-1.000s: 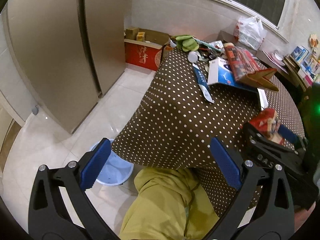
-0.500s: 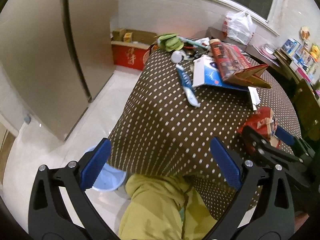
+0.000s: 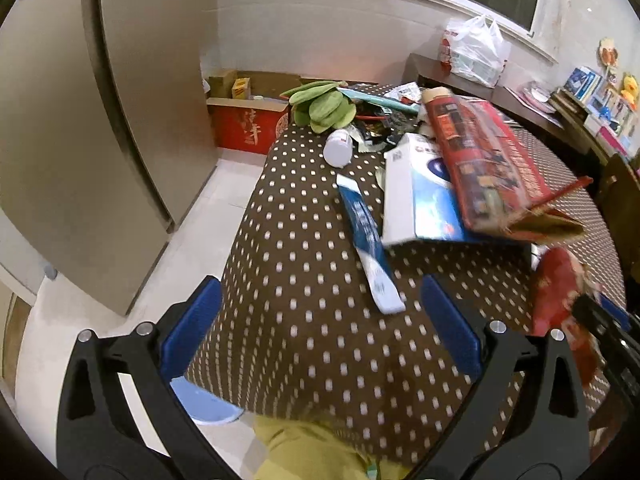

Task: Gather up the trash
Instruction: 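Grasp the red-and-brown paper bag with the right gripper while the left gripper grasps the blue toothpaste tube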

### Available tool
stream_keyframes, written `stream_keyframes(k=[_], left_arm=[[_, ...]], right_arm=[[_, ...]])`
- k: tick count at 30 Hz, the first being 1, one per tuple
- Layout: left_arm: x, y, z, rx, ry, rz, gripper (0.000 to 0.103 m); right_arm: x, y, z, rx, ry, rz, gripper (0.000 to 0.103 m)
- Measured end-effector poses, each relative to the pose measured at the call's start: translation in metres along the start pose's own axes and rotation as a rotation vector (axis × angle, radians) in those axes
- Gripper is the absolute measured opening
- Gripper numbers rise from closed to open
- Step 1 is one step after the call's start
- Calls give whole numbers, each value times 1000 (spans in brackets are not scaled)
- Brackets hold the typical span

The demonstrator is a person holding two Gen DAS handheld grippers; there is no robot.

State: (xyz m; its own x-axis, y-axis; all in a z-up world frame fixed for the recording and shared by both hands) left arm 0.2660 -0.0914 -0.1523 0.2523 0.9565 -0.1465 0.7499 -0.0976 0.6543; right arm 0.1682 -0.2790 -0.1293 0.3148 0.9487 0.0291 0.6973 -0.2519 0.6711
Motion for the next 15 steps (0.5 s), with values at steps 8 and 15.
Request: stream_keyframes(k=[8, 15], left_arm=[[0, 15, 28, -12, -10, 6, 34], [5, 13, 34, -3, -43, 18, 5]], right_arm=[[1, -1, 19, 24, -136, -56, 68], [14, -4, 31, -4, -171, -129, 61]])
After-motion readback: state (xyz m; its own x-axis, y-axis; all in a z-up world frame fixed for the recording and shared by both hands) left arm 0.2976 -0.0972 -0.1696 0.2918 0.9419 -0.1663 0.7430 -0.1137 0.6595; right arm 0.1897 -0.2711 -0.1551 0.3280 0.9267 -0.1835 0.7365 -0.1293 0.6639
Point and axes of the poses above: each gripper's, at about its wrist camera, not at the fingertips, and z roughly the way its jaws point, x to its left, y to its top, the point moved 2 cm from there along z, roughly the way its jaws point, and after that the axes turned 7 degrees about -y, right-handed, at the moved point
